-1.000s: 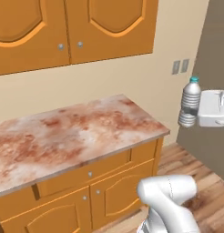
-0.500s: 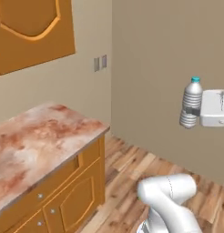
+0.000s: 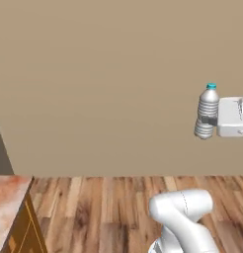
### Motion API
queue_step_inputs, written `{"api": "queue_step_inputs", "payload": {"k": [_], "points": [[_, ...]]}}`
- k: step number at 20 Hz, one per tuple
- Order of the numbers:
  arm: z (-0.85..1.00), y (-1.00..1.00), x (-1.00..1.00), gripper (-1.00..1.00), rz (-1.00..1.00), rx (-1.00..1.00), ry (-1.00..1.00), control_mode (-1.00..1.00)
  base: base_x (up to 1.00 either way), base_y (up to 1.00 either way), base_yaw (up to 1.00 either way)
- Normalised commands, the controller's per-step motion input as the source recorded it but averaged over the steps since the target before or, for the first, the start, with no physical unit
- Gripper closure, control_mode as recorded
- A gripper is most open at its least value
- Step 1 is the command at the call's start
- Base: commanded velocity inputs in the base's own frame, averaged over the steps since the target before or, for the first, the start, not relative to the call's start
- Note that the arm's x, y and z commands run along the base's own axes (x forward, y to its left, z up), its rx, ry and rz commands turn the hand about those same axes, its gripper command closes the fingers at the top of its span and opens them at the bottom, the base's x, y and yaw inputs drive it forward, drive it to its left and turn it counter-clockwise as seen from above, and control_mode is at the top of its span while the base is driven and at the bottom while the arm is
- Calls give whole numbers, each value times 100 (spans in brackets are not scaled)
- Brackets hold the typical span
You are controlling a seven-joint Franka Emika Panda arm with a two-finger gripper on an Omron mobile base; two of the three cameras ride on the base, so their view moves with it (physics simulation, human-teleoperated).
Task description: Place the drinks on the dining counter in a tight cluster.
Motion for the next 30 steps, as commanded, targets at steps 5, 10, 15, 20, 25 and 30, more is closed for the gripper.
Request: {"api": "queue_step_inputs", "payload": {"k": [5, 10, 15, 20, 25, 30], "points": [[0, 0, 0, 100, 0, 0, 0, 100, 0, 5, -100], [0, 0, 0, 100, 0, 0, 0, 100, 0, 6, -100], [0, 0, 0, 100, 0, 0, 0, 100, 0, 6, -100], [0, 0, 0, 100, 0, 0, 0, 100, 11, 15, -98], [0, 0, 0, 100, 0, 0, 0, 100, 64, 56, -83], [0, 0, 0, 100, 0, 0, 0, 100, 97, 76, -58]]}}
